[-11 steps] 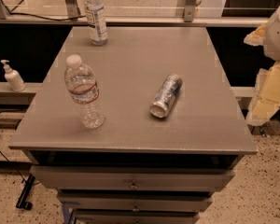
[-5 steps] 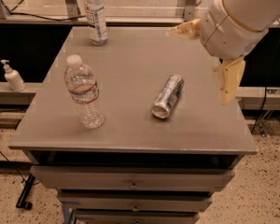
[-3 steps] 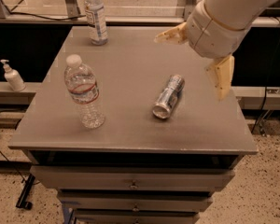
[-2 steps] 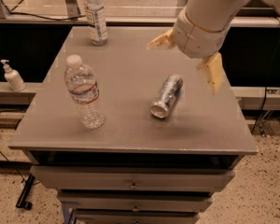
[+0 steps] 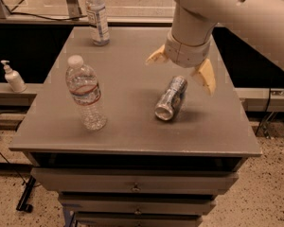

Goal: Place redbull can upright

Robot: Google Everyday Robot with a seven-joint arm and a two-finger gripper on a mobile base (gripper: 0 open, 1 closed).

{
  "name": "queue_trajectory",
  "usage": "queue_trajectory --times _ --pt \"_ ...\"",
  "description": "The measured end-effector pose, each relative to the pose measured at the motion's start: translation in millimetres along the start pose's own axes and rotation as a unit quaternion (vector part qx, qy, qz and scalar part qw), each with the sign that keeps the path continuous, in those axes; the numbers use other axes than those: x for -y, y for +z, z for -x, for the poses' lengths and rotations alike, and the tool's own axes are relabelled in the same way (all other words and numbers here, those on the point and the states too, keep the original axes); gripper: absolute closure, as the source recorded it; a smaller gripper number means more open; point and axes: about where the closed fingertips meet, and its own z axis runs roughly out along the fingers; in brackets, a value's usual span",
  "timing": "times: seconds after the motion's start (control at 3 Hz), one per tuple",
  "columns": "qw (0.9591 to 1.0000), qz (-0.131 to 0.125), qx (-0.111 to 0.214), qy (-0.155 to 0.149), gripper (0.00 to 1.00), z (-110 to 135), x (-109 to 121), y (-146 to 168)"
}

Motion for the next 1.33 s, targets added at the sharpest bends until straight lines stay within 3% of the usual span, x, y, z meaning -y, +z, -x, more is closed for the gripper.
queue_trajectory --times 0.33,0.67,1.0,1.33 --pt "0.9996 0.029 -0.001 -0.006 0.0 -6.6 -2.0 31.0" --pt "0.9984 0.056 0.005 -0.002 0.18 -8.1 -7.3 53.5" --pt "0.9977 0.068 0.005 0.008 0.41 -11.0 -10.4 59.7" --pt "0.9983 0.058 0.0 0.009 0.65 -10.1 -1.7 45.0"
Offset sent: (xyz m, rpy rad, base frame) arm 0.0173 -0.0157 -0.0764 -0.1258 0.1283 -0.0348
